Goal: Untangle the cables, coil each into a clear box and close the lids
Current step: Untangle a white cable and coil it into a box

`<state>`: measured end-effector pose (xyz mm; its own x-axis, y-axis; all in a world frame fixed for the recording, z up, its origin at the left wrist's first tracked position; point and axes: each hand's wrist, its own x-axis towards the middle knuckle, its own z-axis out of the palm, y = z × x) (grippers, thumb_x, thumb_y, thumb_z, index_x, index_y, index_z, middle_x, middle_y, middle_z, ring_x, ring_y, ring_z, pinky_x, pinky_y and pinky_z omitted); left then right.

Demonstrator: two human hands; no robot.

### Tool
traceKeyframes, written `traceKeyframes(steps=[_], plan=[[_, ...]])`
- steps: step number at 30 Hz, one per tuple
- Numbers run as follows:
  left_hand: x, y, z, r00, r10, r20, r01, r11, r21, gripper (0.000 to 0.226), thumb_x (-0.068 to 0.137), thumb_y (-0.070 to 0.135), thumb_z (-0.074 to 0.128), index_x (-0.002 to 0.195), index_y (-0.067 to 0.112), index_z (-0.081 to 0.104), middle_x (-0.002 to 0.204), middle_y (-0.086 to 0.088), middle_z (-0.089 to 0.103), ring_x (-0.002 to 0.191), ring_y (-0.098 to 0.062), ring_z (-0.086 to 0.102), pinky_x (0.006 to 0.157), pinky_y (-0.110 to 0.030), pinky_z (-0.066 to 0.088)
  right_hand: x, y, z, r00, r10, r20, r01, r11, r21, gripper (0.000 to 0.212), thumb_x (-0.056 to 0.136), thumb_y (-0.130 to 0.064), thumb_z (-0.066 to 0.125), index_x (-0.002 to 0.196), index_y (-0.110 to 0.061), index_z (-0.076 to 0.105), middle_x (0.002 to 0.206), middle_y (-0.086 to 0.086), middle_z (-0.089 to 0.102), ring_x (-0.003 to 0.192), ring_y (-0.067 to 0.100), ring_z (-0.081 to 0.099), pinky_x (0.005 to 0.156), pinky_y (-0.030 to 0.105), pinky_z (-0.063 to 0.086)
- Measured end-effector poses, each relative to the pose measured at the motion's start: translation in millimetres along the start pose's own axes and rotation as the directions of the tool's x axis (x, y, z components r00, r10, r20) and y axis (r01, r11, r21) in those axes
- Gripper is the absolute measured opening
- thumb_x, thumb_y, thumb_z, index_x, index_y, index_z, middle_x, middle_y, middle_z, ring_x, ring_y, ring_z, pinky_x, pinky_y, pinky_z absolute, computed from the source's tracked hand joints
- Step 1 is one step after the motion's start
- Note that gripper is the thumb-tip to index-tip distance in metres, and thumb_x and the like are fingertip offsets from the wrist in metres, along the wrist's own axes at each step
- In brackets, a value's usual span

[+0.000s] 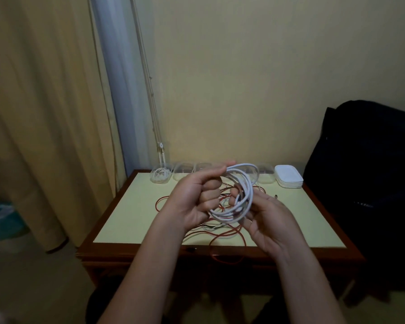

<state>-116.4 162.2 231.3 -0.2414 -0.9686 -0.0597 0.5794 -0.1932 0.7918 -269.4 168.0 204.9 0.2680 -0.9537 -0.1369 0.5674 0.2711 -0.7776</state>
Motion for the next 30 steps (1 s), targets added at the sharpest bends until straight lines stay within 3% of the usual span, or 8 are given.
traceKeyframes(steps=[4, 8, 10, 15, 19, 21, 27, 30], plan=[[-1, -3, 2, 0.969, 0.218, -0.115, -0.173, 0.934, 0.313, 0.023, 0.096, 0.01, 0.059, 0.116, 0.008, 0.072, 0.051, 0.007, 0.023, 0.036, -0.003, 0.018, 0.033, -0.016, 0.013, 0, -1, 3, 0.996, 0.067, 0.055, -0.067, 0.998, -0.004, 0.039, 0.101, -0.035, 0.055, 0.1, -0.003, 0.077, 0.086, 0.009, 0.074, 0.072, 0.022, 0.073, 0.064, 0.035, 0.06], [-6, -3, 6, 0.954, 0.282, -0.103, -0.216, 0.882, 0.419, 0.022, 0.095, 0.011, 0.062, 0.113, 0.011, 0.074, 0.048, 0.007, 0.027, 0.037, -0.006, 0.018, 0.033, -0.017, 0.017, -1, -1, 3, 0.995, 0.038, 0.09, -0.04, 0.999, 0.026, 0.037, 0.098, -0.031, 0.057, 0.087, -0.006, 0.082, 0.09, 0.012, 0.075, 0.081, 0.026, 0.074, 0.087, 0.045, 0.056], [-7, 0, 8, 0.97, 0.225, -0.09, -0.186, 0.928, 0.322, 0.022, 0.094, 0.01, 0.061, 0.112, 0.009, 0.073, 0.049, 0.008, 0.024, 0.036, -0.003, 0.016, 0.033, -0.016, 0.013, -3, -4, 2, 0.995, 0.031, 0.098, -0.035, 0.999, 0.037, 0.034, 0.099, -0.029, 0.057, 0.094, -0.004, 0.079, 0.091, 0.012, 0.075, 0.081, 0.027, 0.074, 0.089, 0.046, 0.054], [-14, 13, 12, 0.999, -0.005, 0.032, 0.007, 0.998, -0.06, 0.025, 0.086, 0.013, 0.056, 0.106, 0.011, 0.07, 0.055, 0.01, 0.008, 0.039, -0.005, 0.003, 0.032, -0.014, 0.005, -4, -6, -2, 0.991, -0.063, 0.116, 0.06, 0.998, 0.029, 0.013, 0.093, -0.011, 0.058, 0.1, -0.007, 0.069, 0.087, 0.012, 0.071, 0.074, 0.022, 0.07, 0.068, 0.036, 0.058], [-17, 15, 11, 0.997, -0.034, 0.062, 0.041, 0.994, -0.106, 0.025, 0.086, 0.012, 0.053, 0.105, 0.009, 0.069, 0.056, 0.01, 0.008, 0.038, -0.005, 0.004, 0.031, -0.014, 0.006, -2, -1, -3, 0.928, -0.366, -0.072, 0.344, 0.914, -0.215, 0.008, 0.094, -0.008, 0.065, 0.098, -0.002, 0.068, 0.085, 0.015, 0.076, 0.074, 0.025, 0.07, 0.064, 0.028, 0.06], [-16, 14, 10, 0.999, -0.026, 0.029, 0.028, 0.995, -0.091, 0.025, 0.085, 0.012, 0.055, 0.106, 0.009, 0.07, 0.055, 0.01, 0.008, 0.039, -0.005, 0.004, 0.032, -0.013, 0.005, 0, -1, -5, 0.887, -0.45, -0.106, 0.408, 0.869, -0.278, 0.011, 0.093, -0.009, 0.066, 0.099, 0.0, 0.068, 0.083, 0.015, 0.077, 0.07, 0.02, 0.073, 0.061, 0.023, 0.058], [-13, 9, 10, 0.984, 0.129, -0.125, -0.11, 0.983, 0.144, 0.023, 0.092, 0.009, 0.058, 0.112, 0.007, 0.071, 0.046, 0.009, 0.036, 0.031, 0.001, 0.017, 0.035, -0.016, 0.004, 0, 2, -2, 0.984, -0.179, -0.008, 0.18, 0.983, 0.025, 0.015, 0.091, -0.002, 0.059, 0.105, 0.0, 0.066, 0.088, 0.013, 0.075, 0.077, 0.021, 0.073, 0.068, 0.03, 0.062], [-11, 5, 8, 0.95, 0.265, -0.164, -0.202, 0.924, 0.326, 0.021, 0.096, 0.009, 0.059, 0.112, 0.008, 0.073, 0.05, 0.007, 0.036, 0.034, -0.002, 0.019, 0.036, -0.019, 0.008, -1, 4, 1, 0.997, -0.034, 0.072, 0.035, 0.999, -0.007, 0.021, 0.099, -0.013, 0.054, 0.108, -0.003, 0.07, 0.092, 0.012, 0.075, 0.076, 0.02, 0.073, 0.064, 0.033, 0.06]])
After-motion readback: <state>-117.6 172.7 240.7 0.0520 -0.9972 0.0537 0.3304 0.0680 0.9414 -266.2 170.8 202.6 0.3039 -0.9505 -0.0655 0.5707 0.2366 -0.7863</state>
